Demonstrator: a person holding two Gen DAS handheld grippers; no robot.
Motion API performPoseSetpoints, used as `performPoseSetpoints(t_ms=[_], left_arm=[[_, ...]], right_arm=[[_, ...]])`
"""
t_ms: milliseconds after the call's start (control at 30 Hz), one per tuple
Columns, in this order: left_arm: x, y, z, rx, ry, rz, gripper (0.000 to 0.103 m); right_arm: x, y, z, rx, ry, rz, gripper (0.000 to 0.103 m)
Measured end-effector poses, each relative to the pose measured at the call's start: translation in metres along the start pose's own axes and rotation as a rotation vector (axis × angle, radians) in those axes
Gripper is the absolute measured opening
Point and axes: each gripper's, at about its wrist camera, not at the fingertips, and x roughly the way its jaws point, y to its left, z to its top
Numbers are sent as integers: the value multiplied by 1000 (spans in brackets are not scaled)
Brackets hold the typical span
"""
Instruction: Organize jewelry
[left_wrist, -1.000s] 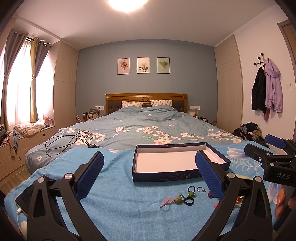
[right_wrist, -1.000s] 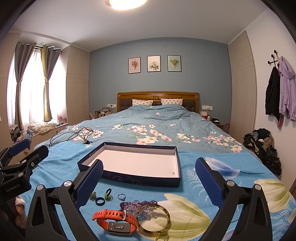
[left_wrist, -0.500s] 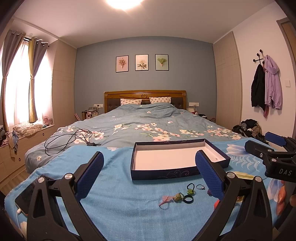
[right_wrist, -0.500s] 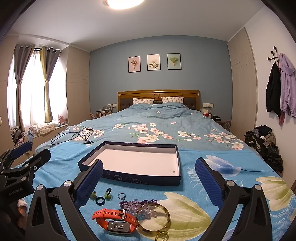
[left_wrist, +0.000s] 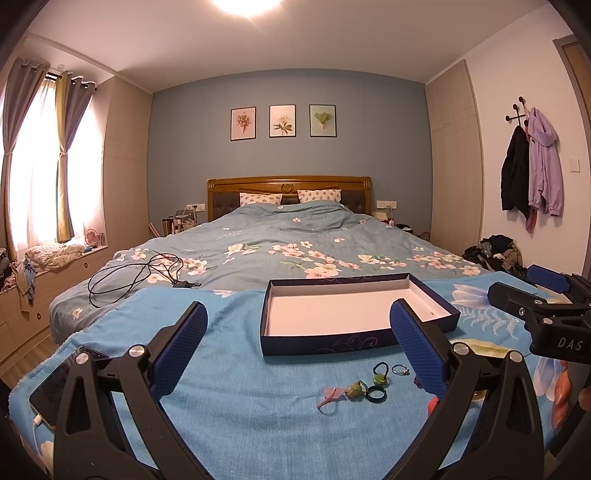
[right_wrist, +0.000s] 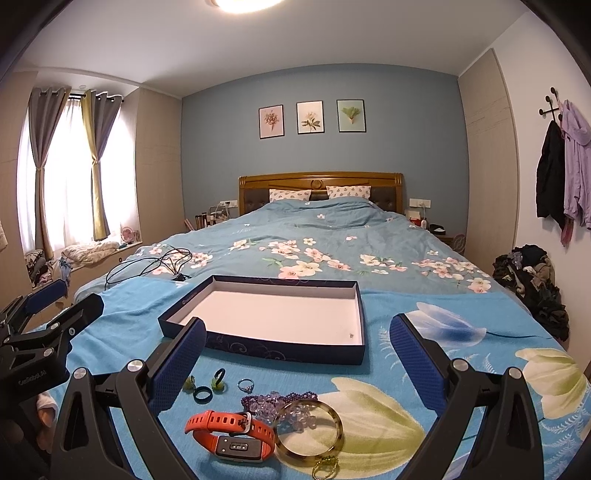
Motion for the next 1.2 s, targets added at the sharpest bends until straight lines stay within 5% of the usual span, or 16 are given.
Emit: performPoseSetpoints(t_ms=[200,433,800,1067,1200], left_arm=[[4,-1,-2,10,28,-30,97],[17,-17,-11,61,130,-167,97],[36,-61,-39,171,281,-383,97],[66,-72,-44,138,411,-464,60],[79,-61,-40,63,471,-518,30]], right_arm=[[4,-15,-1,26,47,23,96],[12,-34,-10,25,152,48,96],[28,-44,-36,8,326,120,72],[59,-56,-50,63,476,157,45],[64,-54,-52,55,505,171,41]])
